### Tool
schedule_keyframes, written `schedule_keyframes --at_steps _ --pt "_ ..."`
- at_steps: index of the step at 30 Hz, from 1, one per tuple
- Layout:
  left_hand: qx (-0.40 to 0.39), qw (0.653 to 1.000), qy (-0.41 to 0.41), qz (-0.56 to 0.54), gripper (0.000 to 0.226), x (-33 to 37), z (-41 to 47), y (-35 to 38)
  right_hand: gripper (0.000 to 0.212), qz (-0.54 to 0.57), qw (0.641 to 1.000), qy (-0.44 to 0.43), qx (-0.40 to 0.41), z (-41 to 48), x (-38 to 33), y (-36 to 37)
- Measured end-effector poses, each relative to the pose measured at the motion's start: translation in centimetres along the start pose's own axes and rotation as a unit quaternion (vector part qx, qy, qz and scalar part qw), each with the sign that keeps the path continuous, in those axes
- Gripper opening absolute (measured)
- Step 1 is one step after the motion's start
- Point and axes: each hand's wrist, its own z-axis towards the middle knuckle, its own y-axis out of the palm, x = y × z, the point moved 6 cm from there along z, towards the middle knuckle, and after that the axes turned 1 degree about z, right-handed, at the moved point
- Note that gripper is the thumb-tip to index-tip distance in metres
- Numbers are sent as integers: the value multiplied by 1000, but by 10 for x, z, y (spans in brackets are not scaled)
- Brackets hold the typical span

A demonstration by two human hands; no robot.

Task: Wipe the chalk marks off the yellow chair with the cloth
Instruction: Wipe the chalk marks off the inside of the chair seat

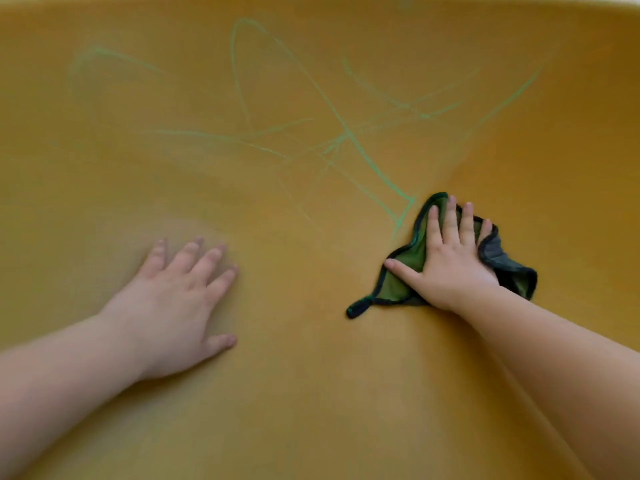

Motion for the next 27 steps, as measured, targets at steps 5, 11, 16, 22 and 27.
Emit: schedule_keyframes --at_steps 5,11,16,22,27 --pt "-41 997 -21 -59 103 -6 -6 3 128 65 994 -88 -3 -1 -82 6" --pt "-57 997 0 -53 110 8 7 -2 105 -30 894 -428 -126 -69 -117 25" --pt "-65 996 11 -64 109 2 9 -7 109 -130 884 -417 -165 -61 -34 13" --pt "-69 996 13 -48 114 6 12 -5 114 -90 981 -171 6 12 -14 -13" --pt "-77 996 11 -47 112 7 8 -11 108 -43 956 -281 -74 -48 -86 17"
